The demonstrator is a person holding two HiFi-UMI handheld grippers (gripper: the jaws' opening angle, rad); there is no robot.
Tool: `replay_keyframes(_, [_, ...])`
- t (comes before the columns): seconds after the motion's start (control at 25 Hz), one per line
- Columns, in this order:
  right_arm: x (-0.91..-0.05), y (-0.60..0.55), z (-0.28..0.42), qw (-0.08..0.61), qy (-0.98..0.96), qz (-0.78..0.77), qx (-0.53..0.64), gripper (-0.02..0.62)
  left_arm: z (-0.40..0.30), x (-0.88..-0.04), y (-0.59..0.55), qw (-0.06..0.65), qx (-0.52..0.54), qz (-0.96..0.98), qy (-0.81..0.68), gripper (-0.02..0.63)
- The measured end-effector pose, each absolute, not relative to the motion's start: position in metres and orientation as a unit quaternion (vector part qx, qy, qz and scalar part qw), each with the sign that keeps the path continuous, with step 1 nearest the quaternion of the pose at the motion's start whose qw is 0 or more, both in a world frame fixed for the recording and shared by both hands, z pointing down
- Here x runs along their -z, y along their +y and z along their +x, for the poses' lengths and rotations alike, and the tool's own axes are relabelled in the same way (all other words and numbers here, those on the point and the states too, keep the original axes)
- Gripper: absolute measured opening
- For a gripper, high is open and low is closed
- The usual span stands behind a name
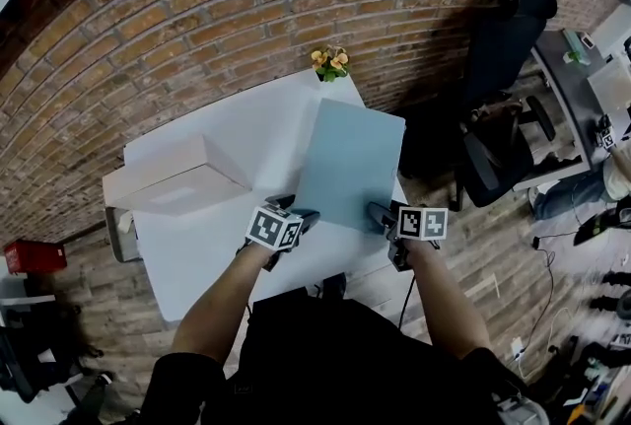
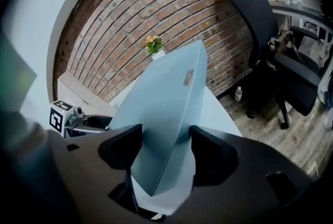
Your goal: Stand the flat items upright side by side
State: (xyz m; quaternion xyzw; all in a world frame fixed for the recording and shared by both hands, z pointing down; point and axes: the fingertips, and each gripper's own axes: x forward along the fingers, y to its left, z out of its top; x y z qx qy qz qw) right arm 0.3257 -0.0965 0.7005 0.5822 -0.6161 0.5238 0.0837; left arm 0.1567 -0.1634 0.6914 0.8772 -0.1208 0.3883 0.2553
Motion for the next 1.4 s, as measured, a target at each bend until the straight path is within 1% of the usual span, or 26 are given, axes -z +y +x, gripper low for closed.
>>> replay_keyframes(0.12, [-0.702, -0.078, 0.32, 0.096, -0.626, 0.555, -0.539, 0.305, 0.146, -0.693, -0.139, 0.263, -0.396, 0.874, -0.099, 0.314])
replay_keyframes(0.2, [-0.702, -0.071, 0.318, 0.115, -0.637, 0.534, -0.543, 0.305, 0.145, -0.692, -0.14, 0.275, -0.395, 0.871, -0.097, 0.32])
replay_keyframes(0.28, [-0.701, -0.075, 0.323, 0.133, -0.646, 0.529, -0.535, 0.314, 0.148, -0.69, -0.155, 0.293, -0.384, 0.868, -0.115, 0.375])
replay_keyframes(0.32, [-0.701, -0.08, 0.327, 0.136, -0.647, 0.531, -0.53, 0.335, 0.152, -0.689, -0.164, 0.304, -0.376, 0.867, -0.125, 0.379])
replay_keyframes(0.36, [-0.7, -0.087, 0.331, 0.13, -0.646, 0.535, -0.528, 0.36, 0.157, -0.689, -0.172, 0.317, -0.369, 0.864, -0.131, 0.387])
replay_keyframes(0.44, [-0.698, -0.105, 0.339, 0.097, -0.642, 0.538, -0.537, 0.407, 0.171, -0.693, -0.183, 0.348, -0.359, 0.856, -0.131, 0.399])
replay_keyframes(0.48, [-0.698, -0.116, 0.343, 0.078, -0.64, 0.538, -0.543, 0.418, 0.179, -0.696, -0.188, 0.36, -0.357, 0.852, -0.129, 0.403])
replay_keyframes(0.6, [-0.703, -0.143, 0.353, 0.055, -0.633, 0.539, -0.553, 0.436, 0.197, -0.705, -0.198, 0.37, -0.357, 0.848, -0.13, 0.411])
replay_keyframes(0.72, [-0.713, -0.148, 0.354, 0.066, -0.627, 0.54, -0.558, 0.444, 0.203, -0.71, -0.197, 0.384, -0.348, 0.846, -0.125, 0.416])
replay_keyframes(0.88, [-0.717, -0.148, 0.355, 0.071, -0.627, 0.55, -0.546, 0.434, 0.203, -0.712, -0.198, 0.406, -0.32, 0.846, -0.129, 0.417])
replay_keyframes(1.04, [-0.714, -0.143, 0.353, 0.072, -0.635, 0.547, -0.542, 0.407, 0.201, -0.71, -0.194, 0.4, -0.323, 0.846, -0.144, 0.417])
replay_keyframes(1.2, [-0.702, -0.14, 0.357, 0.101, -0.659, 0.554, -0.499, 0.366, 0.202, -0.697, -0.191, 0.374, -0.316, 0.856, -0.165, 0.417])
replay_keyframes(1.4, [-0.68, -0.137, 0.356, 0.129, -0.69, 0.558, -0.444, 0.348, 0.202, -0.679, -0.183, 0.329, -0.321, 0.869, -0.182, 0.417])
